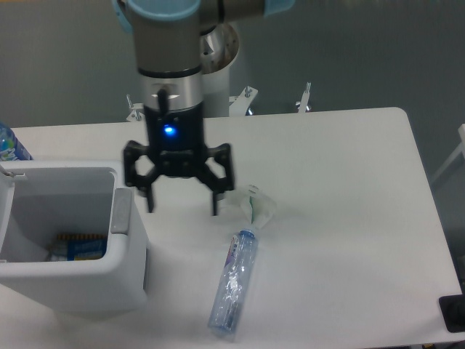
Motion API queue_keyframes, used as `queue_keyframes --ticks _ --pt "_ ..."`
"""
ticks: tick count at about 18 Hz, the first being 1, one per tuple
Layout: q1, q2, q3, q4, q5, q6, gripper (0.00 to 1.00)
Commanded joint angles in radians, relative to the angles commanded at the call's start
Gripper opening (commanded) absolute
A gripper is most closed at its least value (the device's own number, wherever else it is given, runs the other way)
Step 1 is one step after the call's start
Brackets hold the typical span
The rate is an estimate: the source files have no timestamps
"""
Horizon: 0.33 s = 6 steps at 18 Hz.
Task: Open the trash can
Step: 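Raise the gripper away from the opened trash can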
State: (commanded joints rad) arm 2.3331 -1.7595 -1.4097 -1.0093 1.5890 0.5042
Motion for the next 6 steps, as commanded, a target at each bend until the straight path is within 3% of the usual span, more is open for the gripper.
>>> queue_keyframes --ticks 6 --pt "0.060 0.005 -0.011 -0.017 0.031 0.220 1.00"
